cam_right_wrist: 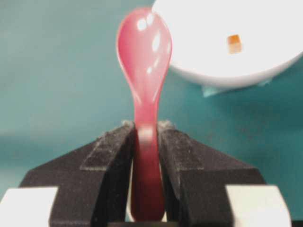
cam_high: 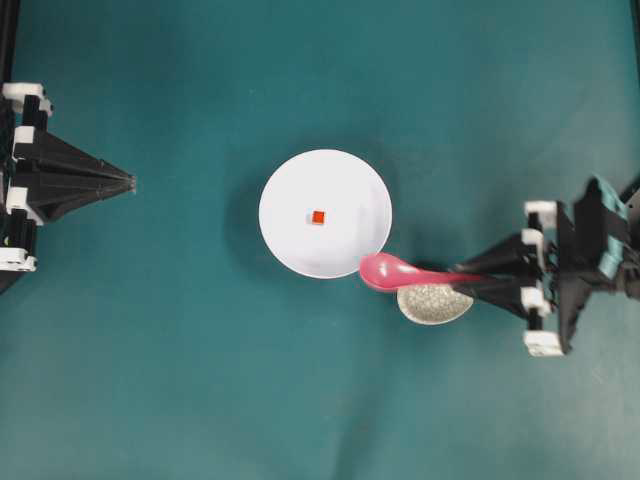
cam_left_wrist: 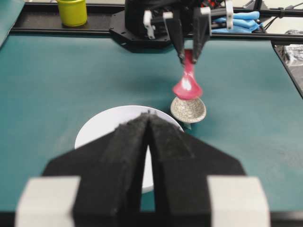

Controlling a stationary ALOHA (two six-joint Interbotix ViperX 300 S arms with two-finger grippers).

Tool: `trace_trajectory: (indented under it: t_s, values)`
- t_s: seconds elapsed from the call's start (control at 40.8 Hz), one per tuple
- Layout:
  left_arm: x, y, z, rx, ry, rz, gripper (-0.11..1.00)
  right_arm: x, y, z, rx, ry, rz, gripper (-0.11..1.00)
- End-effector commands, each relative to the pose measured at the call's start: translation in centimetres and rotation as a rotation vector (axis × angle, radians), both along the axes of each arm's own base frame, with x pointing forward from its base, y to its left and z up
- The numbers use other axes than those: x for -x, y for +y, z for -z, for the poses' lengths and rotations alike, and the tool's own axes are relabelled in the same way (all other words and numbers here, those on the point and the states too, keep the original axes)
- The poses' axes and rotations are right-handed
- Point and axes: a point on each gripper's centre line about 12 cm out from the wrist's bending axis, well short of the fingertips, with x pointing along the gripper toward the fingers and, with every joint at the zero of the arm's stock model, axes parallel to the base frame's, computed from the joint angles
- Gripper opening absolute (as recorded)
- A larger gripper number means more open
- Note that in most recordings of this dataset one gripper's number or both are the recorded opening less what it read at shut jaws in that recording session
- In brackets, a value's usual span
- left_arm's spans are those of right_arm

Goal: Grip the spoon and scoop the red block from the bowl with right arm.
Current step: 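Lift the pink spoon and swing it over the white bowl, then lower the spoon bowl into the white bowl beside the red cube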

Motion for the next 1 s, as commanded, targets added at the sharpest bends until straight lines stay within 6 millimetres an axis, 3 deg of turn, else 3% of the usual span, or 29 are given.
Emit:
trace_trajectory:
  t_s: [0.0, 0.196, 0.392, 0.661, 0.98]
  values:
    - [-0.2, 0.0, -1.0, -0.003, -0.025, 0.002, 0.0, -2.0, -1.5, -3.0, -0.079, 0.015, 0.015, 0.23]
    - [-0.2, 0.0, -1.0, -0.003, -0.025, 0.002, 0.0, -4.8, -5.8, -6.1, -0.262, 0.212, 0.001, 0.23]
    - [-0.2, 0.0, -0.9, -0.003, -0.021, 0.002, 0.0, -6.8, -8.6, -6.5, -0.346, 0.391, -0.048, 0.23]
    - [-0.3, -0.1, -0.9, -0.005, -0.02, 0.007, 0.0, -10.5, -9.7, -5.5, -0.306, 0.51, -0.092, 0.23]
    - [-0.3, -0.2, -0.9, -0.017, -0.02, 0.008, 0.0, -11.3, -10.5, -4.1, -0.243, 0.693, -0.083, 0.23]
